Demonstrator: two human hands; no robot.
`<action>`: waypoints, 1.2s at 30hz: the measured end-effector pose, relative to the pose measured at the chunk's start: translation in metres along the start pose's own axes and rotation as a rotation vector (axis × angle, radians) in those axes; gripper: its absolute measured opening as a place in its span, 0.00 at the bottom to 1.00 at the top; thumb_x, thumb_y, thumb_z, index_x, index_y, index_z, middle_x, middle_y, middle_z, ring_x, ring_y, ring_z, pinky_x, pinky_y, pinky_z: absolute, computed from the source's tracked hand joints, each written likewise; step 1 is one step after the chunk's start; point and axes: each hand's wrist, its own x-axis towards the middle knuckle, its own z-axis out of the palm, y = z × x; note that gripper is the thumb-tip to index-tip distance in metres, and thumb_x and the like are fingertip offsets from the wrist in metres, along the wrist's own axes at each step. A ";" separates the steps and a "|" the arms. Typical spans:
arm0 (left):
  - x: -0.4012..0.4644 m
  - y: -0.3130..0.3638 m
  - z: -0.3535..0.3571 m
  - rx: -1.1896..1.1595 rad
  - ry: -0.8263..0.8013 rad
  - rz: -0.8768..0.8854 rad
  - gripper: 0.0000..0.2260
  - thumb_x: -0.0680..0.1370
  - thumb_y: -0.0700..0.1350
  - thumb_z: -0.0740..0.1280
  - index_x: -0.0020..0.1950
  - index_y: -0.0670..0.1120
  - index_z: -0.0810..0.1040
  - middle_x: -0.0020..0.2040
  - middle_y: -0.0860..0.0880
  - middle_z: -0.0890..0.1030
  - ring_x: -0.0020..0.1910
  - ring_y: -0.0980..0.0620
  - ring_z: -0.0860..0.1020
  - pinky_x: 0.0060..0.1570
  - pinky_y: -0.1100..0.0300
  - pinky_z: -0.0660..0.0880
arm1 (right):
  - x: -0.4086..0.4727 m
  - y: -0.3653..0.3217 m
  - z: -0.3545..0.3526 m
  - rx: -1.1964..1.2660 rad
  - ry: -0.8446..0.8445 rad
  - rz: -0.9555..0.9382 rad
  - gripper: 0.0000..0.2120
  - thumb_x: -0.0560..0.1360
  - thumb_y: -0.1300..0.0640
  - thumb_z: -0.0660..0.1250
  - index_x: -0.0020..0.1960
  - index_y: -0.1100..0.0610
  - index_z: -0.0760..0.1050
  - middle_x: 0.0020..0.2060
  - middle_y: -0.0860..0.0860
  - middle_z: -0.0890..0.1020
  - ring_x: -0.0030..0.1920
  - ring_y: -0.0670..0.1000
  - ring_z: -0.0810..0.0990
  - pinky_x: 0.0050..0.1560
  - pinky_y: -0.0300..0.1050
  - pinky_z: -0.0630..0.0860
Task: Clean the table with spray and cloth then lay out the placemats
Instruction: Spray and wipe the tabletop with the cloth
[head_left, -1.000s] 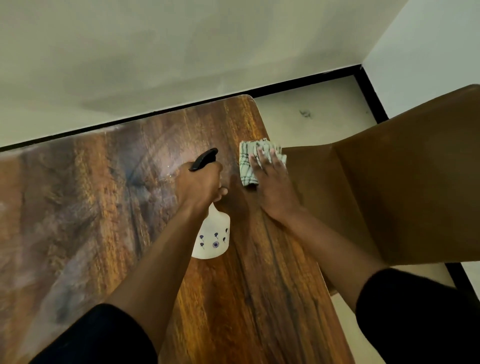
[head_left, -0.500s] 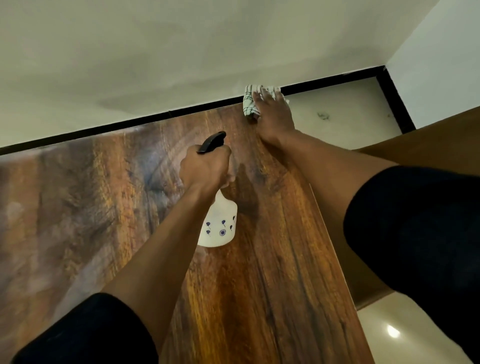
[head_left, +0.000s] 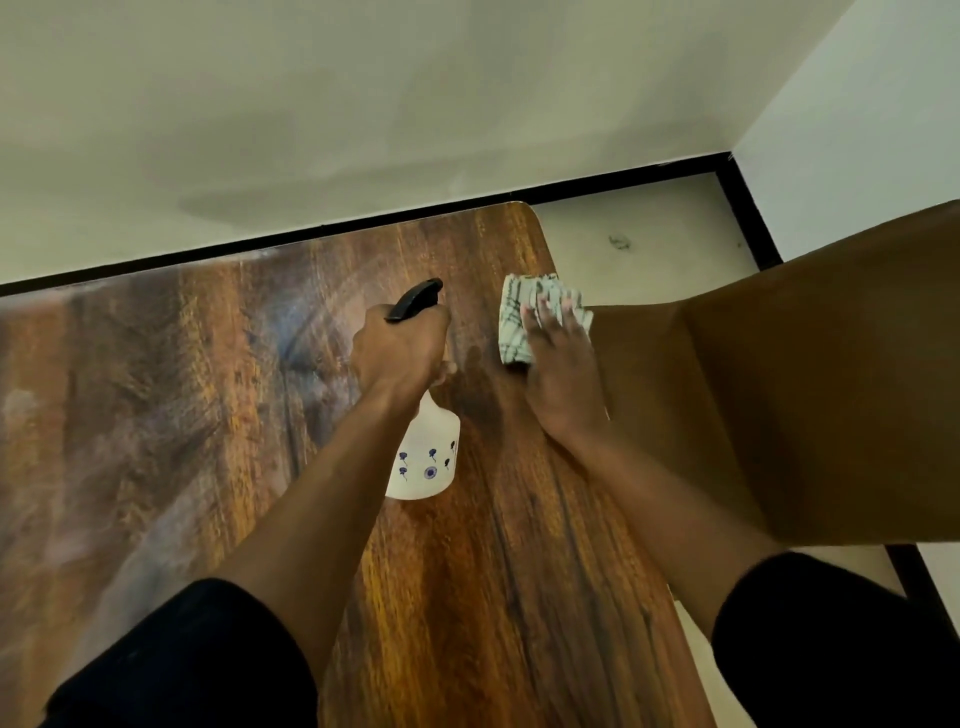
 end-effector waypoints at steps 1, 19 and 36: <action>-0.001 0.000 0.000 0.002 -0.006 0.001 0.26 0.71 0.52 0.70 0.63 0.37 0.84 0.43 0.40 0.88 0.34 0.45 0.88 0.33 0.58 0.79 | -0.012 0.002 0.002 -0.011 0.008 -0.007 0.34 0.80 0.63 0.58 0.83 0.54 0.51 0.83 0.54 0.53 0.82 0.59 0.45 0.82 0.57 0.48; -0.009 -0.015 -0.042 -0.066 0.072 -0.052 0.10 0.77 0.46 0.72 0.49 0.39 0.85 0.32 0.46 0.84 0.34 0.42 0.88 0.34 0.57 0.77 | 0.150 -0.054 -0.002 -0.111 -0.164 -0.004 0.37 0.82 0.48 0.55 0.83 0.52 0.39 0.83 0.56 0.42 0.81 0.63 0.37 0.80 0.61 0.41; -0.032 -0.035 -0.055 -0.086 0.122 -0.100 0.08 0.78 0.45 0.73 0.53 0.44 0.88 0.40 0.43 0.86 0.32 0.44 0.87 0.29 0.61 0.75 | 0.110 -0.065 0.002 -0.061 -0.203 -0.224 0.36 0.82 0.52 0.60 0.84 0.47 0.44 0.83 0.49 0.46 0.82 0.57 0.40 0.75 0.53 0.33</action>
